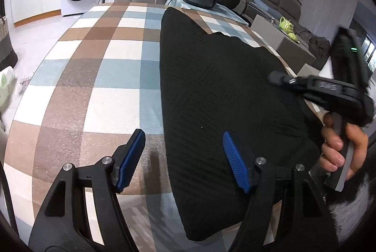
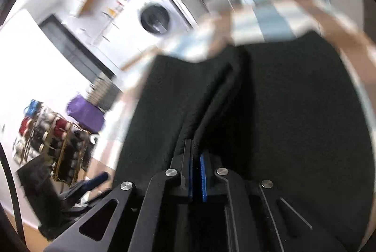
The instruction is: Fold small clothes
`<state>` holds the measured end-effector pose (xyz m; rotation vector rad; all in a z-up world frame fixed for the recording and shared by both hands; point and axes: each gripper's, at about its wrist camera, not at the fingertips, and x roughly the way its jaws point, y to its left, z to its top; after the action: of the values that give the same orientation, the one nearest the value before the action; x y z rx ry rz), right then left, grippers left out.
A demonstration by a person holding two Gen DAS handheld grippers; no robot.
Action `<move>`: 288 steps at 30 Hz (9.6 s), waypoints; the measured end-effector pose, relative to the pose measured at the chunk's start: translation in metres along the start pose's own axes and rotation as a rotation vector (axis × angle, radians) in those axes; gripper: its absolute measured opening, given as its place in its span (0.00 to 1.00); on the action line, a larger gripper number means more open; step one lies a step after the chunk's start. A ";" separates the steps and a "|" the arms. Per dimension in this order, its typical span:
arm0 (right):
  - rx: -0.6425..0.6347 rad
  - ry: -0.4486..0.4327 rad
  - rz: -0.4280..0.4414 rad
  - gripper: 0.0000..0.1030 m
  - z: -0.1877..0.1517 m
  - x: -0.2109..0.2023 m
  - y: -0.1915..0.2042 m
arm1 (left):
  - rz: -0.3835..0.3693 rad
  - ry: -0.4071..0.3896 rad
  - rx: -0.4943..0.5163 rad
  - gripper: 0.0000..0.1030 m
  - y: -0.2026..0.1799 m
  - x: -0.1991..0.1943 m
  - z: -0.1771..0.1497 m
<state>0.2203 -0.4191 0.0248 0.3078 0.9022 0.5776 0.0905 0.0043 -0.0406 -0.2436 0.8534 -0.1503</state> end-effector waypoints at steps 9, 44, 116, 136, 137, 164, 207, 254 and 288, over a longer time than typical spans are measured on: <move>0.070 0.090 -0.141 0.14 -0.009 0.010 -0.025 | 0.007 -0.003 -0.044 0.64 0.012 -0.003 0.004; 0.027 0.187 0.154 0.34 -0.061 -0.021 0.011 | -0.021 0.018 -0.011 0.64 0.000 -0.012 -0.011; 0.030 0.055 0.066 0.21 -0.056 -0.068 -0.025 | -0.025 -0.009 0.046 0.64 -0.018 -0.012 -0.013; -0.091 0.167 0.119 0.08 -0.076 -0.035 -0.011 | -0.090 0.049 0.112 0.66 -0.035 -0.008 -0.030; -0.094 0.189 0.097 0.08 -0.076 -0.033 -0.011 | -0.080 0.044 0.092 0.66 -0.031 -0.009 -0.028; -0.002 -0.017 -0.281 0.42 -0.054 -0.089 -0.069 | -0.068 0.022 -0.275 0.09 0.013 0.060 0.044; -0.168 0.177 -0.137 0.42 -0.057 -0.046 -0.017 | 0.001 -0.050 -0.195 0.66 0.041 -0.002 0.021; -0.090 0.043 0.008 0.08 0.025 0.033 -0.004 | -0.021 -0.028 -0.072 0.66 0.004 -0.004 0.011; -0.031 0.083 -0.099 0.38 -0.018 -0.005 -0.037 | -0.084 0.044 0.041 0.68 -0.024 -0.032 -0.059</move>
<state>0.2155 -0.4523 -0.0006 0.2113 0.9822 0.5149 0.0236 -0.0204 -0.0479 -0.2387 0.8833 -0.2524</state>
